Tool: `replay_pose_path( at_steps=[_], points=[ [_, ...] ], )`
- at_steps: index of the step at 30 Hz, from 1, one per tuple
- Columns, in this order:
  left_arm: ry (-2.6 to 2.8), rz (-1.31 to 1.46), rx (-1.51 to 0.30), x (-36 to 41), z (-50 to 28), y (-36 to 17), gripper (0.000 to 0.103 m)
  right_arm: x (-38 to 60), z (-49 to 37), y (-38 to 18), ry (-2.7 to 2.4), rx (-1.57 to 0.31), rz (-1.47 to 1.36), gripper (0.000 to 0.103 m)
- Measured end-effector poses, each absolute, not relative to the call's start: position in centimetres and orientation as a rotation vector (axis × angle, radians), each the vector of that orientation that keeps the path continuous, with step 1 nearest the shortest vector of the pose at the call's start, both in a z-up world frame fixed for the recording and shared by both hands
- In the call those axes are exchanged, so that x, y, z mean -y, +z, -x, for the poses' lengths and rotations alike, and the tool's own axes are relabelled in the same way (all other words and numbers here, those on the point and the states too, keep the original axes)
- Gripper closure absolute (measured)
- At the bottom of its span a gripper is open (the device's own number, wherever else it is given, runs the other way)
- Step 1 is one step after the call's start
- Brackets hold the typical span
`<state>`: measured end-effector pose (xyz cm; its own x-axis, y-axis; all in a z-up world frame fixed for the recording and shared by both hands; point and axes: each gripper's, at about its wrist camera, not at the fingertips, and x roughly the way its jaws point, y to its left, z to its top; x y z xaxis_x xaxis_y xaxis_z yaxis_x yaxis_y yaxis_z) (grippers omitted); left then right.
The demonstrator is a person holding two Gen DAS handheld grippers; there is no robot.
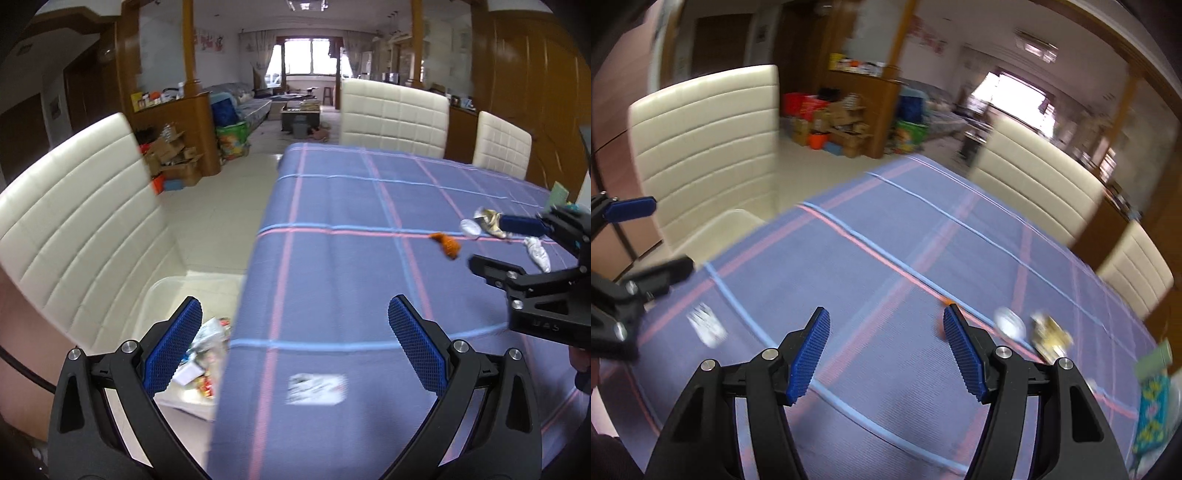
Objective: Collect trash
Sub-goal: 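Move both tools back over the table toward the orange peel and gold wrapper, then grasp the orange peel with the left tool while the right tool grasps the gold wrapper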
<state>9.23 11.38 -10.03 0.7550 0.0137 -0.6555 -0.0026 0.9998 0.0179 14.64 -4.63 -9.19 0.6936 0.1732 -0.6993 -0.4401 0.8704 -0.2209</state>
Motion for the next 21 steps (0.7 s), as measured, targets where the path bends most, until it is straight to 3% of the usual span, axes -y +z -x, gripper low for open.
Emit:
replay_pose_path(
  at_steps=[10,21],
  points=[
    [-0.095,-0.039,-0.802,-2.0,-15.5,-11.7,0.004,19.5,-19.1,-10.9,0.173,-0.823,0.145,0.04],
    [-0.179,-0.132,-0.9,5.8,-23.1,-15.8,0.004,22.3,-26.1,-14.6,0.147,-0.882,0.088,0.04]
  ],
)
